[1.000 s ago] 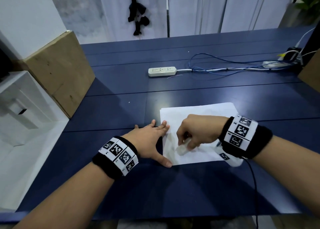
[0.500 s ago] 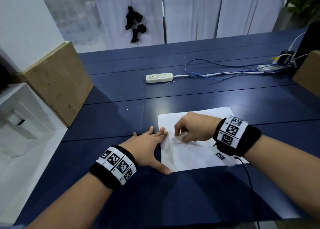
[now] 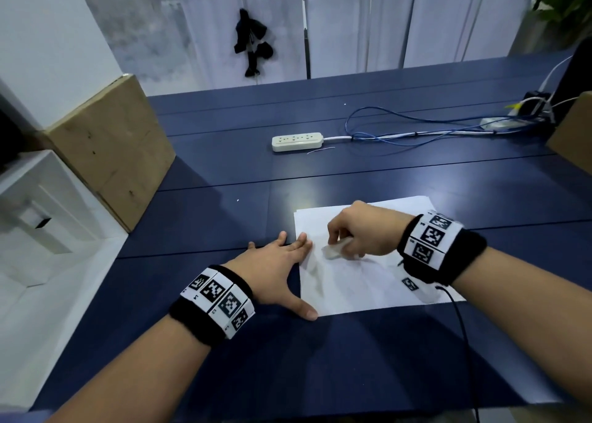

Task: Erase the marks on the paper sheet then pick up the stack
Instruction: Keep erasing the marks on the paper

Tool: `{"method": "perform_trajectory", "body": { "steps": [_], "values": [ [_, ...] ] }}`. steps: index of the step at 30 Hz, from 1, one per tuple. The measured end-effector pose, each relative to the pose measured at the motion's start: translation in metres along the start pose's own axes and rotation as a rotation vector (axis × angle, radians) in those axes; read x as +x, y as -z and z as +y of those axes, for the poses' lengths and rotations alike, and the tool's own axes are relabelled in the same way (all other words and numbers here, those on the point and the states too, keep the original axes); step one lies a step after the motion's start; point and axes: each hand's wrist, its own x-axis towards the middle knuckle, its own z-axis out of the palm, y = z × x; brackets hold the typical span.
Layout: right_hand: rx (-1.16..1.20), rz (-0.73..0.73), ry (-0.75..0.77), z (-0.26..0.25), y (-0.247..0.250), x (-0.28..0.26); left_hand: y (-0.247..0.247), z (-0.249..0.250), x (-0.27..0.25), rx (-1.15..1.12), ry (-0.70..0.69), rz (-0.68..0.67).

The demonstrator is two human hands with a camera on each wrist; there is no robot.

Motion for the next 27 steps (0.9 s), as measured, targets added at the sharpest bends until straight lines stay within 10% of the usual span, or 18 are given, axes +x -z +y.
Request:
{"method": "perform_trajectory", "body": {
  "steps": [6,12,18,27],
  "values": [
    [0.091,-0.298,0.051,-0.014,-0.009,-0.023,0.000,0.001,0.000,0.008,-0.001,0.000],
    [-0.027,0.039,-0.088,-0.001,0.002,0.003,0.002,0.002,-0.003,0.003,0.001,-0.005],
    [0.100,-0.297,0.047,-0.014,-0.009,-0.022,0.001,0.002,-0.002,0.006,0.005,-0.002],
    [0.047,-0.002,-0.082,0.002,0.003,0.000,0.003,0.002,-0.003,0.006,0.006,-0.003]
  ]
}}
